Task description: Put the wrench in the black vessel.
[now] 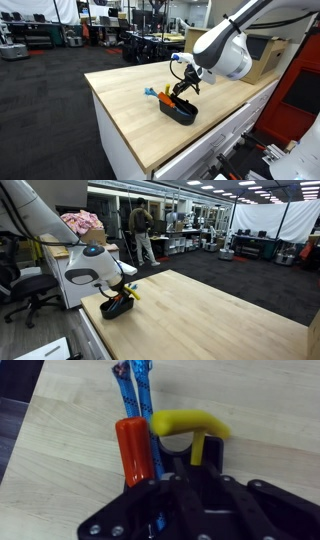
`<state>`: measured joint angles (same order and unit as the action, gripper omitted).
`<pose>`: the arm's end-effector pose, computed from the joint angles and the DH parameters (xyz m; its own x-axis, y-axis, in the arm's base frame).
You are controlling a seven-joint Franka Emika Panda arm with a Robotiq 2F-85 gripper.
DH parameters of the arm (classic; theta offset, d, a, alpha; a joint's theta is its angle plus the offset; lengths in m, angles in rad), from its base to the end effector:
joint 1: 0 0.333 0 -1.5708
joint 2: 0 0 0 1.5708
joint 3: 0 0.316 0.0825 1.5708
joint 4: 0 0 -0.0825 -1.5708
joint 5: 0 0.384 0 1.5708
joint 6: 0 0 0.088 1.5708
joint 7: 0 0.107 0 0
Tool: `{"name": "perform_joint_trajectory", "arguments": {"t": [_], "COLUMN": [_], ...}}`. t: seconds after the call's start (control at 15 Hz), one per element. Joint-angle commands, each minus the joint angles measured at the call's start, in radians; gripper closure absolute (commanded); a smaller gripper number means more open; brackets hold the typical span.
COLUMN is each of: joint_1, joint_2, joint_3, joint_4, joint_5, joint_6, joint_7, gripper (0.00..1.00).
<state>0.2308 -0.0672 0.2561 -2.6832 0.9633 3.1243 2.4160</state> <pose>0.4064 0.1341 0.2941 -0.8561 -0.1955 -0.4785 -0.2799 0.9536 0.1111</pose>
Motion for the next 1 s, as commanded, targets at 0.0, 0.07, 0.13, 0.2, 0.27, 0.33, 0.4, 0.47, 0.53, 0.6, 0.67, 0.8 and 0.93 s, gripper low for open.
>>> {"name": "perform_joint_trajectory", "arguments": {"t": [0.0, 0.07, 0.13, 0.2, 0.27, 0.33, 0.4, 0.47, 0.53, 0.6, 0.67, 0.8, 0.93], "joint_1": [0.009, 0.01, 0.011, 0.012, 0.013, 0.012, 0.005, 0.001, -0.004, -0.01, -0.021, -0.051, -0.087], "joint_2": [-0.011, -0.024, -0.037, -0.048, -0.06, -0.075, -0.091, -0.106, -0.122, -0.137, -0.156, -0.193, -0.232], "joint_3": [0.008, 0.009, 0.01, 0.011, 0.012, 0.015, 0.022, 0.025, 0.029, 0.033, 0.04, 0.059, 0.085], "joint_4": [-0.009, -0.013, -0.018, -0.024, -0.028, -0.034, -0.041, -0.046, -0.052, -0.058, -0.068, -0.084, -0.096], "joint_5": [0.001, -0.003, -0.009, -0.017, -0.025, -0.035, -0.061, -0.078, -0.099, -0.122, -0.154, -0.218, -0.273], "joint_6": [0.023, 0.019, 0.016, 0.017, 0.017, 0.022, 0.023, 0.027, 0.03, 0.028, 0.022, 0.009, -0.007], "joint_7": [0.013, 0.007, 0.002, -0.002, -0.006, -0.006, 0.011, 0.014, 0.018, 0.021, 0.026, 0.046, 0.072], "gripper": [0.42, 0.36, 0.28, 0.22, 0.14, 0.08, 0.02, 0.0, 0.0, 0.0, 0.0, 0.0, 0.0]}}
